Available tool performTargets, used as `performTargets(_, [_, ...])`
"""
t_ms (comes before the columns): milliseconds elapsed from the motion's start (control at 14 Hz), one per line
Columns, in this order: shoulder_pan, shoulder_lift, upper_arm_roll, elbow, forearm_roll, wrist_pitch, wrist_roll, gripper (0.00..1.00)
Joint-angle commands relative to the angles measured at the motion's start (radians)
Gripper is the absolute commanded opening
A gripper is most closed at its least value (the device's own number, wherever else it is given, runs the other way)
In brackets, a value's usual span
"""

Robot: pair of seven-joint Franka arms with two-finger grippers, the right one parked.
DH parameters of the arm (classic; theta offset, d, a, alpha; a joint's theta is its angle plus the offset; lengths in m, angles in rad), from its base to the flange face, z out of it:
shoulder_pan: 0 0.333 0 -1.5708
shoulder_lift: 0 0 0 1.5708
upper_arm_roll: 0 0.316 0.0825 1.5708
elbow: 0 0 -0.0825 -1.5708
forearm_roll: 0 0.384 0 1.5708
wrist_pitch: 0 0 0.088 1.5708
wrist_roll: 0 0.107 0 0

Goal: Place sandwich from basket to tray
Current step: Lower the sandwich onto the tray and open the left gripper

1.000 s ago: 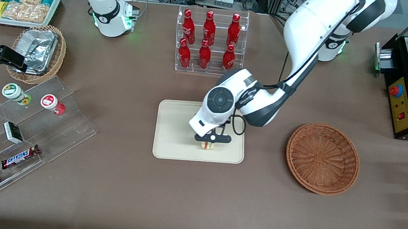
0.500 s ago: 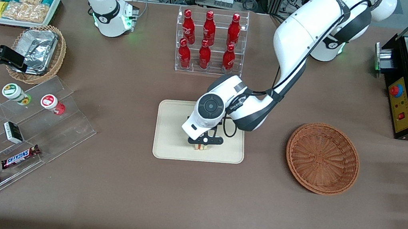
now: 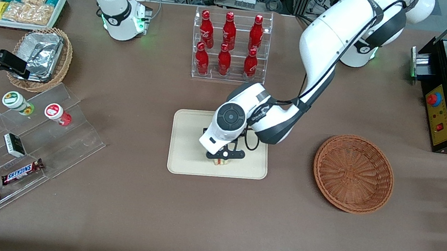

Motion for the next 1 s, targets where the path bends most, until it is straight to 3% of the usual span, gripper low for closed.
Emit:
performTargets(0, [-0.010, -0.061, 0.012, 0.020, -0.005, -0.055, -0.009, 1.00])
performTargets(214, [0.003, -0.139, 0.023, 0.017, 0.003, -0.136, -0.006, 1.00])
performTargets(429, [0.019, -0.208, 0.033, 0.011, 0.104, -0.260, -0.009, 1.00])
performTargets(643, [0.154, -0.266, 0.021, -0.021, 0.052, -0.295, 0.044, 1.00])
performTargets(929, [0.285, -0.398, 0.023, -0.155, 0.050, -0.305, 0.311, 1.00])
